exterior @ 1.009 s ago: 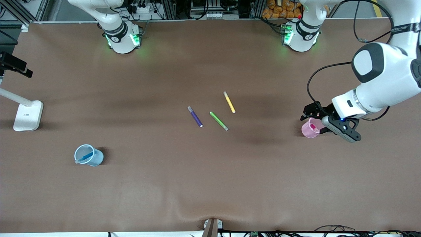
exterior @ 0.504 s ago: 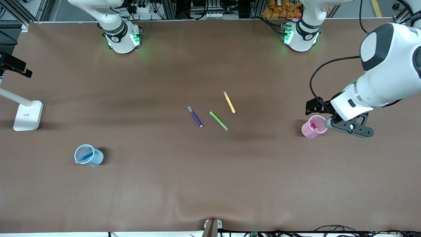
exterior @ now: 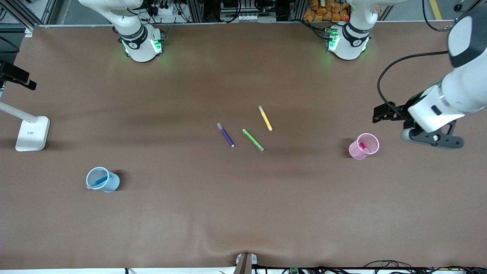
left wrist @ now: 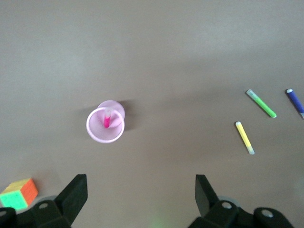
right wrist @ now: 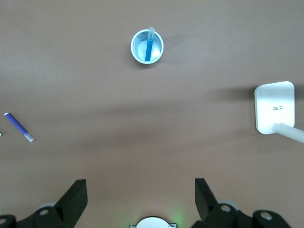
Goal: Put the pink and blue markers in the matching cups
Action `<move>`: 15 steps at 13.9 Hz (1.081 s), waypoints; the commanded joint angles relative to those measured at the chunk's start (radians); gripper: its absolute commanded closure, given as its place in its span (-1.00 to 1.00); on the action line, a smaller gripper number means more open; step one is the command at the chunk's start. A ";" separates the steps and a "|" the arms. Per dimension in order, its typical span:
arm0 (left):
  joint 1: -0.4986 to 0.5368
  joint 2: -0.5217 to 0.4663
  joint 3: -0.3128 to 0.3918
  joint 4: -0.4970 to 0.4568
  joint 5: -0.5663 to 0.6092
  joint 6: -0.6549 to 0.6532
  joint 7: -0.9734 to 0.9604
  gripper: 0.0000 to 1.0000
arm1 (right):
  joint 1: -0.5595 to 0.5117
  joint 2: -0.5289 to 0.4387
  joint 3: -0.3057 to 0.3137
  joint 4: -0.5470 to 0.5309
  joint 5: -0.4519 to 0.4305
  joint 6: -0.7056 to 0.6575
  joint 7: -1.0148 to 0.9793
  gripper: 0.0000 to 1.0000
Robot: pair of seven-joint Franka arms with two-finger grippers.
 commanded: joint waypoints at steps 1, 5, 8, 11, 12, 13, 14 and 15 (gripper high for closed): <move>-0.003 -0.034 -0.007 0.025 0.032 -0.065 -0.104 -1.00 | -0.005 0.007 0.005 0.017 -0.009 -0.005 0.014 -1.00; 0.012 -0.058 -0.007 0.025 0.061 -0.087 -0.092 -1.00 | 0.001 0.008 0.005 0.017 -0.009 -0.005 0.014 -1.00; -0.007 -0.119 0.056 -0.002 0.058 -0.087 -0.086 -1.00 | 0.012 0.008 0.007 0.017 -0.007 -0.005 0.014 -1.00; -0.085 -0.199 0.134 -0.074 0.060 -0.094 -0.105 -1.00 | 0.018 0.008 0.007 0.017 -0.009 -0.005 0.014 -1.00; -0.107 -0.208 0.168 -0.074 0.060 -0.094 -0.106 -1.00 | 0.018 0.010 0.007 0.017 -0.007 -0.005 0.014 -1.00; -0.103 -0.213 0.173 -0.076 0.058 -0.094 -0.103 -1.00 | 0.018 0.011 0.007 0.017 -0.007 -0.005 0.014 -1.00; -0.102 -0.222 0.173 -0.079 0.060 -0.094 -0.103 -1.00 | 0.018 0.013 0.007 0.017 -0.009 -0.005 0.014 -1.00; -0.102 -0.231 0.170 -0.091 0.058 -0.093 -0.105 -1.00 | 0.018 0.013 0.007 0.017 -0.007 -0.005 0.014 -1.00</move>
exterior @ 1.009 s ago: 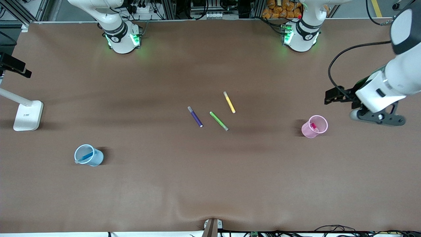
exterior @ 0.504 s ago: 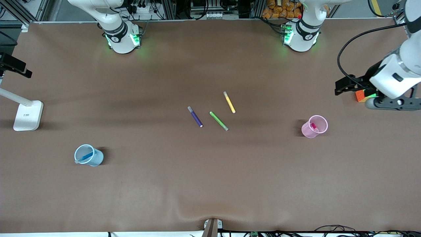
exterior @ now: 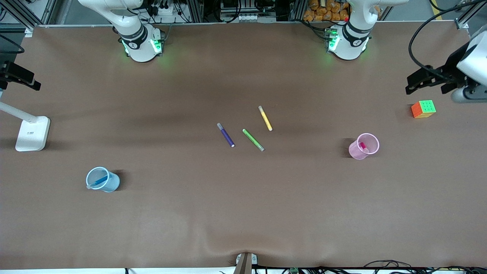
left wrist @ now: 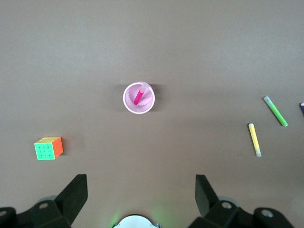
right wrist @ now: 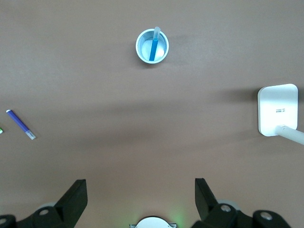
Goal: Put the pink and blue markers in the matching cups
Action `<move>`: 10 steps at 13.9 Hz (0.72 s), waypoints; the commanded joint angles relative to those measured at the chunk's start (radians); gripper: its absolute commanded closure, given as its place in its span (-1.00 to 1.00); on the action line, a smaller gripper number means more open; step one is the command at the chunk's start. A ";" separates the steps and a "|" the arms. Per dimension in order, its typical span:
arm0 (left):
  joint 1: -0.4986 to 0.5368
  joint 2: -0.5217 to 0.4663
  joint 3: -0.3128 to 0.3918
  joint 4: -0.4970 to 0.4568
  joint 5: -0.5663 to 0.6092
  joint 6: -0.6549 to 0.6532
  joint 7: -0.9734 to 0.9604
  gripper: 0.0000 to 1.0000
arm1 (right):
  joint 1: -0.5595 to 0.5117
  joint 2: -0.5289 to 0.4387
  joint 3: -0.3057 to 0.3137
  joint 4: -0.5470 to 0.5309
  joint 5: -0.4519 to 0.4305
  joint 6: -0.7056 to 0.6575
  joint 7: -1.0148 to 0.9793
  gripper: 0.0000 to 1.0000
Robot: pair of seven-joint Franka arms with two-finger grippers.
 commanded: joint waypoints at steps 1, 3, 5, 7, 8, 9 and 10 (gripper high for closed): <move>-0.015 -0.052 0.009 -0.072 0.017 0.016 -0.018 -1.00 | 0.003 0.011 0.001 0.017 -0.007 -0.005 0.014 -1.00; -0.010 -0.090 0.007 -0.136 0.012 0.059 -0.018 -1.00 | 0.011 0.013 0.001 0.017 -0.009 -0.004 0.014 -1.00; -0.008 -0.101 0.009 -0.154 0.010 0.069 -0.018 -1.00 | 0.011 0.013 0.001 0.017 -0.010 -0.005 0.014 -1.00; 0.004 -0.093 0.010 -0.140 0.010 0.066 -0.003 -1.00 | 0.011 0.013 0.001 0.017 -0.009 -0.005 0.014 -1.00; 0.008 -0.093 0.009 -0.137 0.012 0.064 0.000 -1.00 | 0.012 0.013 0.001 0.017 -0.007 -0.004 0.014 -1.00; 0.007 -0.090 0.010 -0.135 0.014 0.064 0.000 -1.00 | 0.012 0.014 0.001 0.017 -0.007 -0.005 0.014 -1.00; 0.004 -0.087 0.010 -0.132 0.018 0.064 -0.003 -1.00 | 0.015 0.017 0.001 0.017 -0.007 -0.004 0.014 -1.00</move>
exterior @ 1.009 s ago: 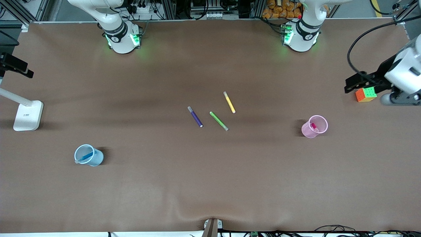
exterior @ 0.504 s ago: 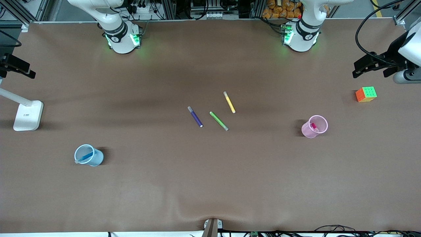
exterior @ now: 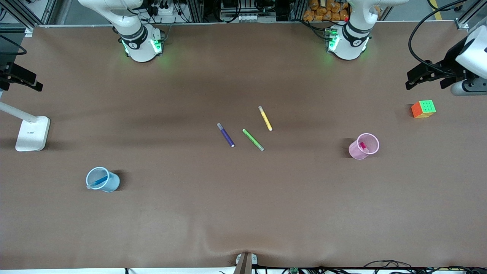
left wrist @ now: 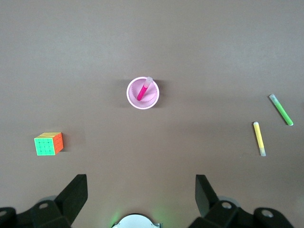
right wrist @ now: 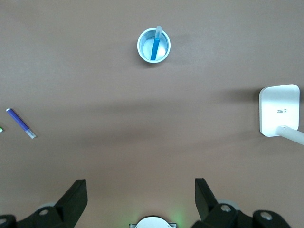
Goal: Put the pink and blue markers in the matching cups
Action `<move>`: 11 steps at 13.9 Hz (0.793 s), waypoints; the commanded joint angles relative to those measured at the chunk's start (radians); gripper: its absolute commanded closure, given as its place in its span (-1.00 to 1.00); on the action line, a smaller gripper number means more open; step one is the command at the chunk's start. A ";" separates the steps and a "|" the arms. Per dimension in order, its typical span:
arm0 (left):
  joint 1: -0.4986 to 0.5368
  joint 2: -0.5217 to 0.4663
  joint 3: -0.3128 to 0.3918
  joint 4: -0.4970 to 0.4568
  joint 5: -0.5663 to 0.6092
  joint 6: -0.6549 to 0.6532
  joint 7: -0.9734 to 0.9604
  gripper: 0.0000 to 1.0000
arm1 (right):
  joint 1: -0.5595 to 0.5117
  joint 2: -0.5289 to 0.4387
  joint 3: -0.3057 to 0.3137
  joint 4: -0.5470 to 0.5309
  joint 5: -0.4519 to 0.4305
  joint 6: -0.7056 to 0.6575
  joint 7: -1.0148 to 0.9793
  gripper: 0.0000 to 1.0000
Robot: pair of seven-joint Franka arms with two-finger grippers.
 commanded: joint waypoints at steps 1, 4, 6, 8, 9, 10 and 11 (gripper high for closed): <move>-0.002 -0.019 0.001 -0.013 0.020 0.011 -0.006 -1.00 | 0.009 0.012 0.000 0.017 -0.007 -0.003 0.014 -1.00; 0.000 -0.018 0.004 -0.011 0.026 -0.010 -0.015 -1.00 | 0.009 0.012 0.000 0.017 -0.006 -0.005 0.014 -1.00; 0.015 -0.020 0.009 -0.010 0.026 -0.020 -0.017 -1.00 | 0.009 0.012 0.000 0.017 -0.006 -0.005 0.014 -1.00; 0.024 -0.020 0.009 -0.010 0.026 -0.027 -0.017 -1.00 | 0.009 0.012 0.000 0.017 -0.007 -0.005 0.014 -1.00; 0.026 -0.019 0.010 -0.010 0.027 -0.029 -0.020 -1.00 | 0.009 0.012 0.000 0.017 -0.007 -0.005 0.014 -1.00; 0.037 -0.017 0.009 -0.010 0.047 -0.029 -0.020 -1.00 | 0.009 0.012 0.000 0.017 -0.007 -0.005 0.014 -1.00; 0.040 -0.018 0.007 -0.010 0.064 -0.029 -0.021 -1.00 | 0.009 0.012 0.000 0.017 -0.007 -0.005 0.014 -1.00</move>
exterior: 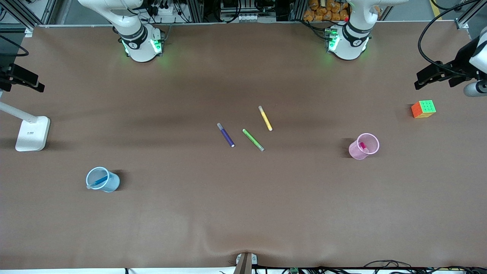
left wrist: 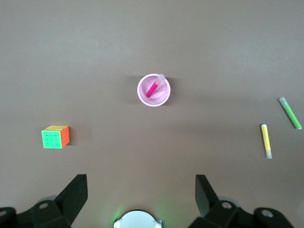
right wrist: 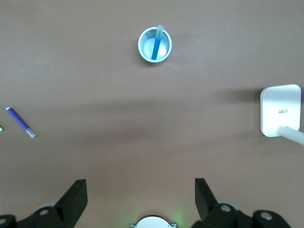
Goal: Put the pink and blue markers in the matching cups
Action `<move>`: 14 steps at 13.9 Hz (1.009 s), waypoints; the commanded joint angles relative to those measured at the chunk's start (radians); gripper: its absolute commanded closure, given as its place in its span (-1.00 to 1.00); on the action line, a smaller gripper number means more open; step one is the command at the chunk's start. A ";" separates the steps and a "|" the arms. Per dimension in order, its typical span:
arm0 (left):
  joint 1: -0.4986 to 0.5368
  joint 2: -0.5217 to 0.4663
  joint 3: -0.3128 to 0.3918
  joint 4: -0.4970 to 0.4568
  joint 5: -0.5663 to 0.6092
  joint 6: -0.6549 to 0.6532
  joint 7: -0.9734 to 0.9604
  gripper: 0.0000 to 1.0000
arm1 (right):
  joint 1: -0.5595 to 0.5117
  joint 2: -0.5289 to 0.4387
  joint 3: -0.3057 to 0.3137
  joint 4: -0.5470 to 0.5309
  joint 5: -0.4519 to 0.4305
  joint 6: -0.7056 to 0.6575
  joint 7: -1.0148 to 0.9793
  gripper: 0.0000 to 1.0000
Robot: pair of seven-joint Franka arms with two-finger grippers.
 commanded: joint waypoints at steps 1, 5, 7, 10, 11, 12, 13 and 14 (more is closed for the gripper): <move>0.009 -0.017 -0.006 -0.009 0.041 -0.010 -0.033 -1.00 | 0.006 0.007 0.000 0.017 -0.007 -0.005 0.014 -1.00; -0.001 -0.002 -0.017 -0.005 0.042 -0.010 -0.121 -1.00 | 0.006 0.007 0.000 0.017 -0.009 -0.005 0.014 -1.00; -0.001 0.018 -0.017 0.026 0.038 -0.010 -0.119 -1.00 | 0.006 0.007 0.000 0.017 -0.009 -0.005 0.014 -1.00; 0.002 0.020 -0.017 0.026 0.032 -0.010 -0.084 -1.00 | 0.006 0.007 0.000 0.017 -0.009 -0.005 0.014 -1.00; 0.001 0.020 -0.018 0.023 0.029 -0.010 -0.064 -1.00 | 0.006 0.007 0.000 0.017 -0.009 -0.005 0.014 -1.00; -0.001 0.020 -0.018 0.024 0.029 -0.010 -0.064 -1.00 | 0.006 0.007 0.000 0.017 -0.009 -0.005 0.014 -1.00; -0.001 0.020 -0.017 0.024 0.029 -0.010 -0.062 -1.00 | 0.006 0.007 0.000 0.017 -0.009 -0.005 0.014 -1.00; -0.001 0.020 -0.018 0.024 0.030 -0.010 -0.061 -1.00 | 0.006 0.007 0.000 0.017 -0.009 -0.005 0.014 -1.00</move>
